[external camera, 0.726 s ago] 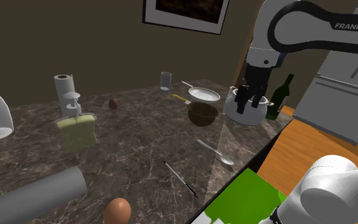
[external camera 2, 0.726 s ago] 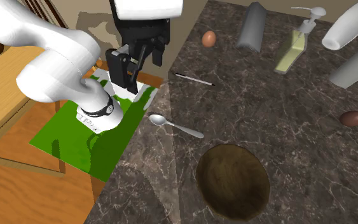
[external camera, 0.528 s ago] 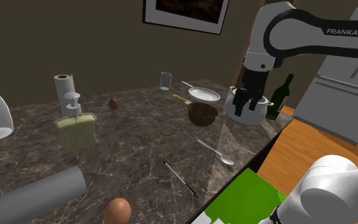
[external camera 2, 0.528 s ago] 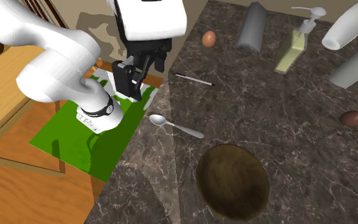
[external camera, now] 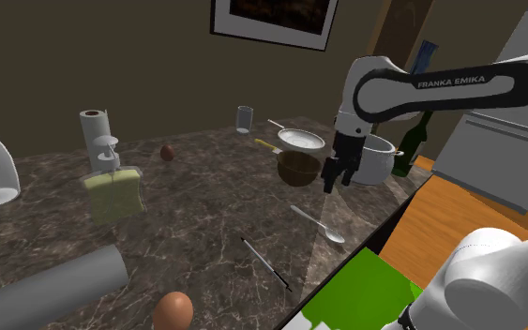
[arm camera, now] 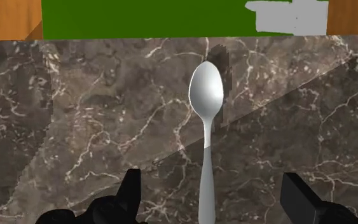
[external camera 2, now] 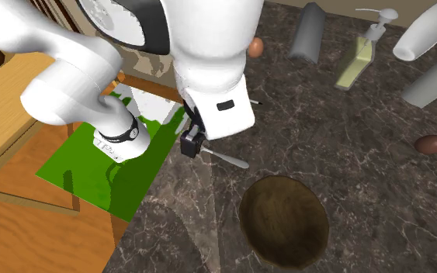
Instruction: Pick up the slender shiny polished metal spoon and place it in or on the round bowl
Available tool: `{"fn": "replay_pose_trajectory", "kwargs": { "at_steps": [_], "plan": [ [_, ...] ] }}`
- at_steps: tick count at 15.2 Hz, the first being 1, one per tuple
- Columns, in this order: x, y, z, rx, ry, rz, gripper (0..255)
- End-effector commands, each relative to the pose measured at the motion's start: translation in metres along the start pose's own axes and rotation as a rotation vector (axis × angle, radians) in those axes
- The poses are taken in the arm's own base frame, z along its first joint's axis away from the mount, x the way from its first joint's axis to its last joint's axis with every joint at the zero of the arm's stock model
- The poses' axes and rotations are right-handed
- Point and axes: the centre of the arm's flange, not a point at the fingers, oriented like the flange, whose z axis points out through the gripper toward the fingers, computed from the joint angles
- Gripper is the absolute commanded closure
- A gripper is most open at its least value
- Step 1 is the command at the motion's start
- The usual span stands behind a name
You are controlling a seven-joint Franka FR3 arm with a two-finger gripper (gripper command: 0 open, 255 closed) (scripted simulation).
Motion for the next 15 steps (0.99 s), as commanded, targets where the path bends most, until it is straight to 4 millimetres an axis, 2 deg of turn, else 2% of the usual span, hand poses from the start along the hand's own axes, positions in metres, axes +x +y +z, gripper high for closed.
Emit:
{"fn": "replay_pose_trajectory", "kwargs": {
  "at_steps": [1,6,14,15],
  "plan": [
    [0.014,0.003,0.023,0.026,-0.005,-0.017,0],
    [0.047,0.005,0.082,0.090,-0.022,-0.061,0],
    [0.048,0.002,0.125,0.094,-0.023,-0.063,0],
    [0.048,0.002,0.125,0.094,-0.023,-0.063,0]
  ]
}}
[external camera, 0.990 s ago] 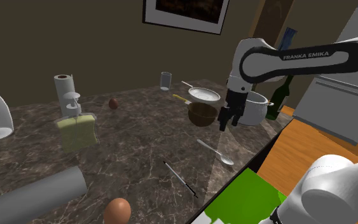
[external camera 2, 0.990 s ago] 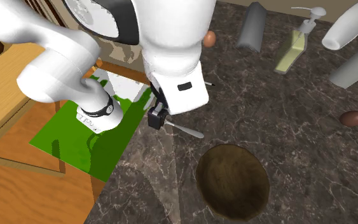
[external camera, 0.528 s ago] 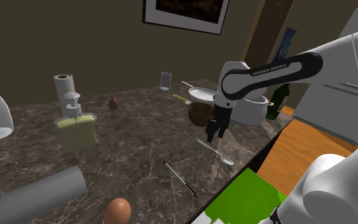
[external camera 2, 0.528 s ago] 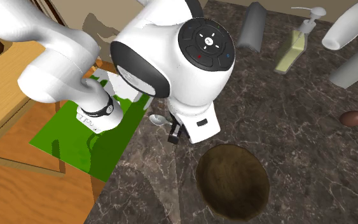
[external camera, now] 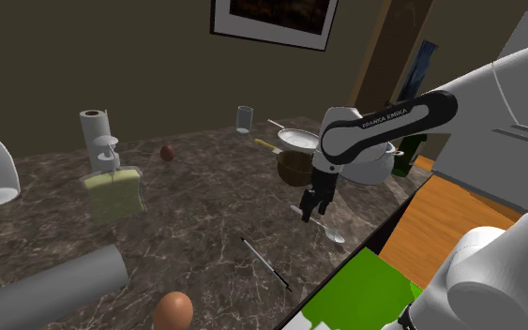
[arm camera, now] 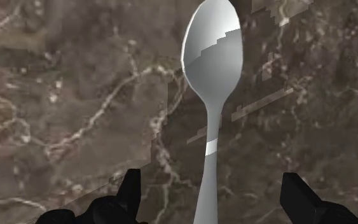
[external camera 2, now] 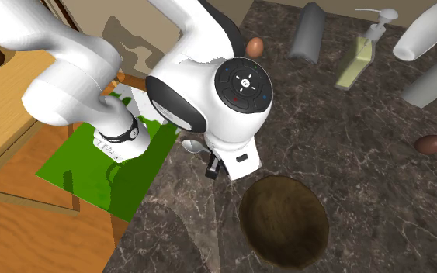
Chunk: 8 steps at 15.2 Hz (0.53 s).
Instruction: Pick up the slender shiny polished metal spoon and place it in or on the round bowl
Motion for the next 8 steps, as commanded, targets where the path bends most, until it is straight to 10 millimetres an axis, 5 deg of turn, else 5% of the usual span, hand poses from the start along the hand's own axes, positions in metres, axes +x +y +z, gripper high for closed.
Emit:
{"fn": "replay_pose_trajectory", "kwargs": {
  "at_steps": [1,7,8],
  "plan": [
    [0.0001,-0.0007,0.0033,0.000,0.001,0.000,0],
    [0.0001,-0.0007,0.0032,0.000,0.000,0.000,0],
    [0.0001,-0.0007,0.0032,0.000,0.000,0.000,255]
  ]
}}
